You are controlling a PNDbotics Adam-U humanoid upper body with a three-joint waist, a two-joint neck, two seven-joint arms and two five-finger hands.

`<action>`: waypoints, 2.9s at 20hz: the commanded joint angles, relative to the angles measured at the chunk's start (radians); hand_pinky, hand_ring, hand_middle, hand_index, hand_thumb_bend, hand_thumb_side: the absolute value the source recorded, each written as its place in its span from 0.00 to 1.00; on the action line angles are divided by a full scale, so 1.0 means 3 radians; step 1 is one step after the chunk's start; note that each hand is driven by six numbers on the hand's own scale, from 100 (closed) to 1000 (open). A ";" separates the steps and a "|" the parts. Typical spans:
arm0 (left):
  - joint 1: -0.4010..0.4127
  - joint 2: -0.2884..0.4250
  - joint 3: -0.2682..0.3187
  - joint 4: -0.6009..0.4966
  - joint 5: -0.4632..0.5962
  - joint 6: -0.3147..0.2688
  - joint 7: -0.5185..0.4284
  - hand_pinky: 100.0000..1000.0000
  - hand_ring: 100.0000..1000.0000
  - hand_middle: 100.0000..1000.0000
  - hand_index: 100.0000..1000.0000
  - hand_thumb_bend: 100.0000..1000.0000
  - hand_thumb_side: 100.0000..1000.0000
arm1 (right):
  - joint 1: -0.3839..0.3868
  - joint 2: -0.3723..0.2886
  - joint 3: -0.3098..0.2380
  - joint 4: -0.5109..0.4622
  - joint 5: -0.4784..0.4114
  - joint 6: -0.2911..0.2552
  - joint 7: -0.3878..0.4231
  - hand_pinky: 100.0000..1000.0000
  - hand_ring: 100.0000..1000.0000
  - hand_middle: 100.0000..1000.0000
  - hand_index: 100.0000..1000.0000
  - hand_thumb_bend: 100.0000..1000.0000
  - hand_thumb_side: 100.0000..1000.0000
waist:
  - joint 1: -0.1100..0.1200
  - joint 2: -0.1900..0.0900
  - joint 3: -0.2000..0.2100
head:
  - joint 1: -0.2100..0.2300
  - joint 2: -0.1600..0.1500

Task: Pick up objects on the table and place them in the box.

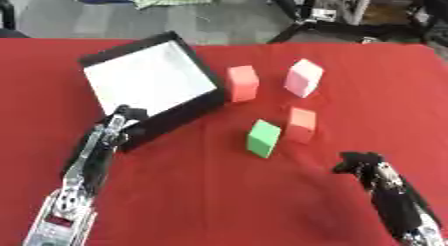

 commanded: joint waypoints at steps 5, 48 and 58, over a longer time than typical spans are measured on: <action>-0.0038 0.0016 -0.0004 -0.0066 -0.0010 -0.0006 -0.0001 0.79 0.97 0.72 0.64 0.00 0.88 | -0.0014 -0.0017 -0.0022 -0.0033 -0.0004 0.0000 0.0004 1.00 0.69 0.57 0.76 0.00 1.00 | 0.0001 0.0023 -0.0001 | 0.0002 -0.0003; -0.0043 0.0028 -0.0033 -0.0070 0.0008 -0.0007 -0.0042 0.79 0.98 0.72 0.64 0.00 0.87 | -0.1388 -0.1858 0.0261 0.0514 -0.0336 -0.1238 0.0929 1.00 0.84 0.80 0.94 0.00 0.17 | -0.0010 -0.0035 0.0059 | -0.0044 -0.0003; -0.0050 0.0013 -0.0051 -0.0069 0.0014 -0.0002 -0.0064 0.79 0.98 0.73 0.64 0.00 0.87 | -0.2049 -0.1649 0.0364 0.1465 0.0040 -0.1392 0.1215 1.00 0.91 0.88 0.99 0.00 0.47 | 0.0019 -0.0031 0.0072 | -0.0103 -0.0003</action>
